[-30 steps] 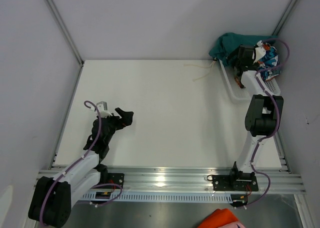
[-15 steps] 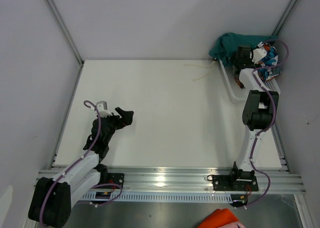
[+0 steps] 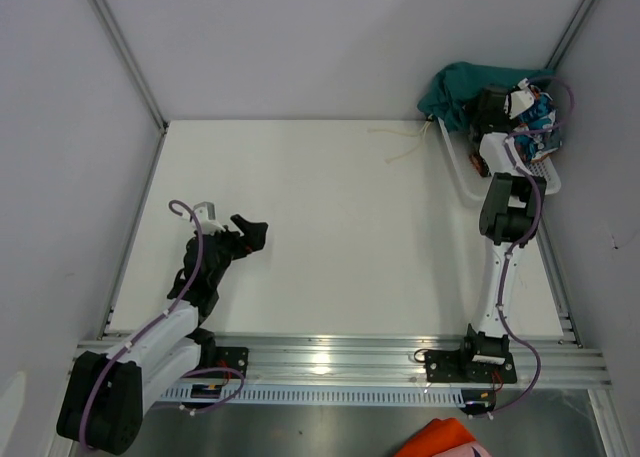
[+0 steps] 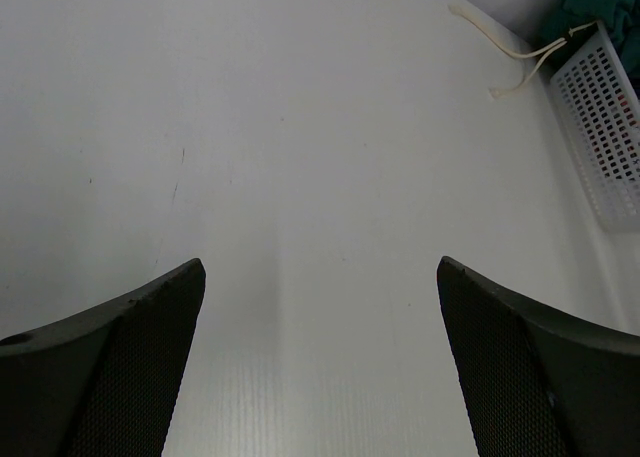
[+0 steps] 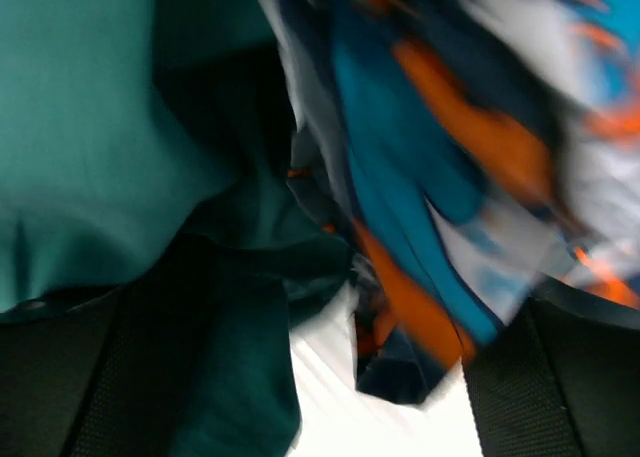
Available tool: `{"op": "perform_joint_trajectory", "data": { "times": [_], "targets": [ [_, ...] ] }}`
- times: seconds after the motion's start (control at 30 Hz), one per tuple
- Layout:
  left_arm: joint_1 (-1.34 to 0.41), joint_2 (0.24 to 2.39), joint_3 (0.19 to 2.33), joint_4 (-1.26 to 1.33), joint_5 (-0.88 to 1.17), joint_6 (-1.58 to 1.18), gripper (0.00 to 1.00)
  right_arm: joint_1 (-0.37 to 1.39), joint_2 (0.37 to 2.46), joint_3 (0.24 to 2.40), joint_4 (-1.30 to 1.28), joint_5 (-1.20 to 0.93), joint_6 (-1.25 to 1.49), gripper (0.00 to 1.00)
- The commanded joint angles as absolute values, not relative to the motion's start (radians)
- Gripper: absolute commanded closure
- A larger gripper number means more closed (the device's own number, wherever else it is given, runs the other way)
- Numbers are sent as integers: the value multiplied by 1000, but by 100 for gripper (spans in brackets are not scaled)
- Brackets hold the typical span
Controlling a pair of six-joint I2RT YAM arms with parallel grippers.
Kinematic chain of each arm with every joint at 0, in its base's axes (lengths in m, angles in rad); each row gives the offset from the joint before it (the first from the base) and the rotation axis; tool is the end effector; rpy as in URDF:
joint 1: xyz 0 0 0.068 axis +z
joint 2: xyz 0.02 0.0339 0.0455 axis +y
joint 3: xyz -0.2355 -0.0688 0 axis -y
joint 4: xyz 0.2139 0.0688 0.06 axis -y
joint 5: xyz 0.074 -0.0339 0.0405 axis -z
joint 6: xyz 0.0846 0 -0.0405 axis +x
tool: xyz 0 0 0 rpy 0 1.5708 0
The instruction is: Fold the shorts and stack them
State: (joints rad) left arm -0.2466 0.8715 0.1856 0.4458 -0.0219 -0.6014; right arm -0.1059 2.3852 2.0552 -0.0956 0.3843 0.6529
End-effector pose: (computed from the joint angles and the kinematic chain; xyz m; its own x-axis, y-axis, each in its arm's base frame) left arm 0.2196 -0.0534 0.1670 -0.3166 -0.5036 -0.8038 0.0537 0.8365 -0.5453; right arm 0.5455 -0.0899 0.1996 -0.0603 0.5728 -0.8175 0.5970 0.6771 0.4303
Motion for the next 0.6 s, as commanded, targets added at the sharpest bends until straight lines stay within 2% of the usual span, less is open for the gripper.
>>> {"op": "perform_joint_trajectory", "data": {
  "times": [0.0, 0.1, 0.13, 0.2, 0.23, 0.27, 0.57],
  "targets": [
    [-253, 859, 213, 495, -23, -586, 1, -110, 2470, 2215, 0, 273, 638, 13],
    [-258, 867, 215, 500, -26, -581, 1, -112, 2523, 2292, 72, 161, 634, 48],
    [-258, 865, 213, 499, -26, -580, 1, -113, 2531, 2302, 77, 140, 643, 66],
    [-259, 870, 216, 500, -26, -580, 1, -115, 2517, 2293, 127, 71, 652, 82],
    [-259, 870, 215, 500, -25, -578, 1, -115, 2504, 2283, 147, 46, 655, 97],
    [-261, 868, 218, 502, -23, -578, 1, -115, 2470, 2273, 170, 31, 658, 100],
    [-276, 827, 212, 491, -32, -565, 1, -103, 2168, 2149, 166, -15, 652, 100]
  ]
}}
